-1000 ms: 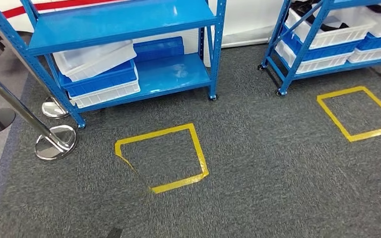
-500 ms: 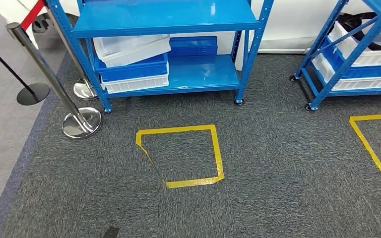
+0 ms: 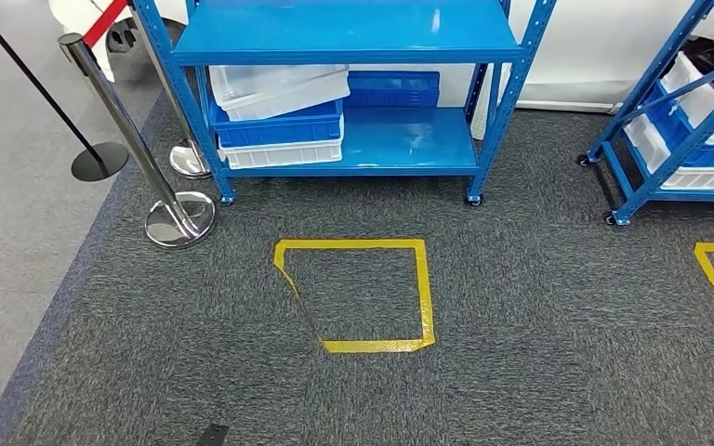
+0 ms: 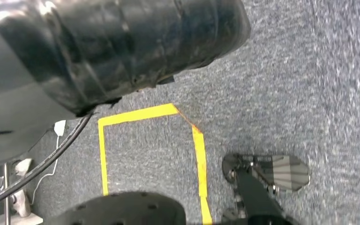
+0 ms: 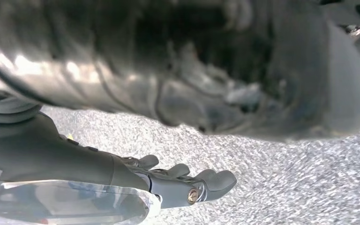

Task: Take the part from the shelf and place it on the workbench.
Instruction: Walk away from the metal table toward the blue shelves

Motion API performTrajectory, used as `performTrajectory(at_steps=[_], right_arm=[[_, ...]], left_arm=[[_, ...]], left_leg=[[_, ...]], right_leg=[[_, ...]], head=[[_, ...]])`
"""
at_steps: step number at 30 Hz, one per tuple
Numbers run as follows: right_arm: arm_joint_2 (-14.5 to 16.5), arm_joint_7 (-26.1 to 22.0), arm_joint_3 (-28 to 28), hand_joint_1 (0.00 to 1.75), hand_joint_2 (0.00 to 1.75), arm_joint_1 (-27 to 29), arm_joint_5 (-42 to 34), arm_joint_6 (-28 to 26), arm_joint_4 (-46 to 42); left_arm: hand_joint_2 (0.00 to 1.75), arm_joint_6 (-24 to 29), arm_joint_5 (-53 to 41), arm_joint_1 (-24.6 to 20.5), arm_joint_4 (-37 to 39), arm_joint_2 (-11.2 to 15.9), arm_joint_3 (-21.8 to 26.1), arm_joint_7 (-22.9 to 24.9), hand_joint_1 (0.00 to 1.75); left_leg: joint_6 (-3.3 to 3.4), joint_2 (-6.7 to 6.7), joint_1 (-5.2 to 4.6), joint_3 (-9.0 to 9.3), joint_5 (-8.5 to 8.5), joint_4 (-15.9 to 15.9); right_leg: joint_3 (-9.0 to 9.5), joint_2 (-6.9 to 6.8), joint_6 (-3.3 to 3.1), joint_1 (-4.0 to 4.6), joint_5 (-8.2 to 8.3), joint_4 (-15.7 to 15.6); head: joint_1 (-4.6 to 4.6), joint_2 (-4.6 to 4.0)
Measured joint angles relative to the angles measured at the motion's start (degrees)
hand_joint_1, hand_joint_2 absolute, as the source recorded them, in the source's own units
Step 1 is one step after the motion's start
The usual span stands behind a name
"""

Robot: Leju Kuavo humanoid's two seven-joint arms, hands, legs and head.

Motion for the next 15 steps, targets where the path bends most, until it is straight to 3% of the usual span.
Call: performTrajectory(at_steps=[2,4,6,8,10,12,15], right_arm=[[0.04,0.07,0.0,0.0,0.0,-0.05,0.0,-0.16,0.0],[0.06,0.07,0.0,0.0,0.0,-0.01,0.0,-0.22,0.01],[0.07,0.08,0.0,0.0,0.0,0.01,0.0,-0.24,0.02],[0.08,0.08,0.0,0.0,0.0,-0.01,0.01,-0.26,0.02],[0.09,0.06,0.0,0.0,0.0,-0.04,0.08,-0.3,0.02],[0.09,0.05,0.0,0.0,0.0,-0.07,0.19,-0.32,0.01],[0.08,-0.06,0.0,0.0,0.0,-0.13,0.3,-0.32,0.0]], left_arm=[[0.0,0.13,-0.01,-0.06,0.0,0.02,0.0,-0.02,0.0],[0.0,0.19,-0.01,-0.09,0.0,0.01,0.0,-0.08,0.0],[0.0,0.2,0.01,0.0,0.0,-0.02,0.0,-0.18,0.0],[0.0,0.19,0.01,0.02,0.0,-0.02,0.0,-0.26,0.0],[0.0,-0.02,-0.02,-0.15,0.0,-0.02,0.0,-0.4,0.0],[0.0,-0.4,-0.1,-0.3,0.0,-0.02,0.0,-0.57,0.0],[0.0,-0.64,-0.22,-0.23,0.0,-0.01,0.0,-0.68,0.0]], left_leg=[[-0.46,0.81,0.16,-2.18,-2.71,4.7],[-0.81,1.13,0.25,-5.53,-5.54,11.58],[-0.95,1.24,0.33,-6.64,-5.12,13.72],[-0.78,1.51,0.37,-3.8,-1.52,8.06],[-0.31,2.06,0.11,-0.36,0.49,1.3],[0.29,2.27,-0.28,0.79,0.25,-1.13],[1.31,1.98,-0.19,1.35,0.39,-1.95]], right_leg=[[0.19,-0.34,-0.63,-0.08,0.2,-0.31],[0.2,-0.72,-0.93,0.0,0.13,-0.33],[0.29,-0.97,-0.98,0.06,0.02,-0.32],[0.57,-1.03,-0.82,0.07,-0.15,-0.32],[0.74,-1.05,-0.34,0.24,-0.43,-0.26],[0.76,-1.16,0.32,0.36,-0.63,-0.36],[0.73,-1.27,1.2,0.22,-1.22,0.22]], head=[[-0.31,0.0],[-0.46,0.0],[-0.46,0.0],[-0.47,0.0],[-0.45,0.0],[-0.39,0.0],[-0.33,0.0]])
